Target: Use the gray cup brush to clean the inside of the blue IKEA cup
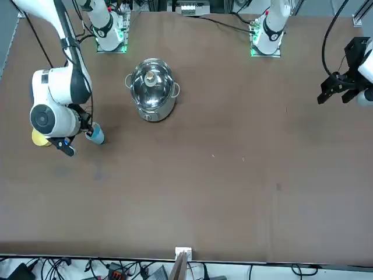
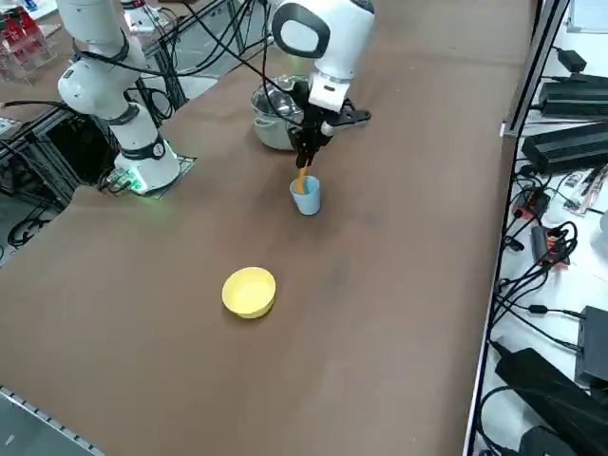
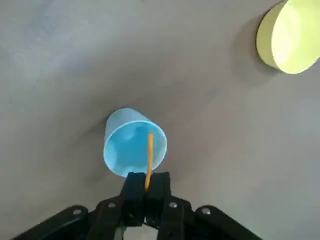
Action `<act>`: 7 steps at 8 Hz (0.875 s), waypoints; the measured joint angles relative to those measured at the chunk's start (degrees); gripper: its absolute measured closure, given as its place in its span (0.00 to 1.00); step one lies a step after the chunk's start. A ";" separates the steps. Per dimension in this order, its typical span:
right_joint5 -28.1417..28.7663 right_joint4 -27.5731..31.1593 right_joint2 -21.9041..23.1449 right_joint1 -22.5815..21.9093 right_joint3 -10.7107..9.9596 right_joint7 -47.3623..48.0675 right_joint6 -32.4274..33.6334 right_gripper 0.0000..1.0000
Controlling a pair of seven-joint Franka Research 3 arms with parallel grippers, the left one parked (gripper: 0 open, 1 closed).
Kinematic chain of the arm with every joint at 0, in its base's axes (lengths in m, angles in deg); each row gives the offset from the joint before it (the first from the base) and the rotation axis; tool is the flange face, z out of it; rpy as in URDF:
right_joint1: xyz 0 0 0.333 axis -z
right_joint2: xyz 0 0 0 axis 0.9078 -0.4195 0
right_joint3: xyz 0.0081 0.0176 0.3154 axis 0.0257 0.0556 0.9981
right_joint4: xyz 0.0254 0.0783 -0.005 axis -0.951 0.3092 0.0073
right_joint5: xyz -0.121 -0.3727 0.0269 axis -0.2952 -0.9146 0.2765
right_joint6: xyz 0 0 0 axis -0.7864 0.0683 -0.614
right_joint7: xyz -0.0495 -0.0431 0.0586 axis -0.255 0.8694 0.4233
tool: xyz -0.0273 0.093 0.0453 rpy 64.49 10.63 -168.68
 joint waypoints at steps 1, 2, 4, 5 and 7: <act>-0.80 -0.37 -0.36 0.09 -0.01 0.00 0.00 0.96; -1.10 -0.97 -0.88 0.09 0.00 0.00 0.00 0.96; -1.10 -2.88 -2.39 0.07 0.02 0.03 -0.01 0.96; -1.03 -4.18 -3.10 0.04 0.09 0.05 -0.01 0.96; 0.87 -6.10 -4.06 -0.19 0.39 0.19 -0.03 0.96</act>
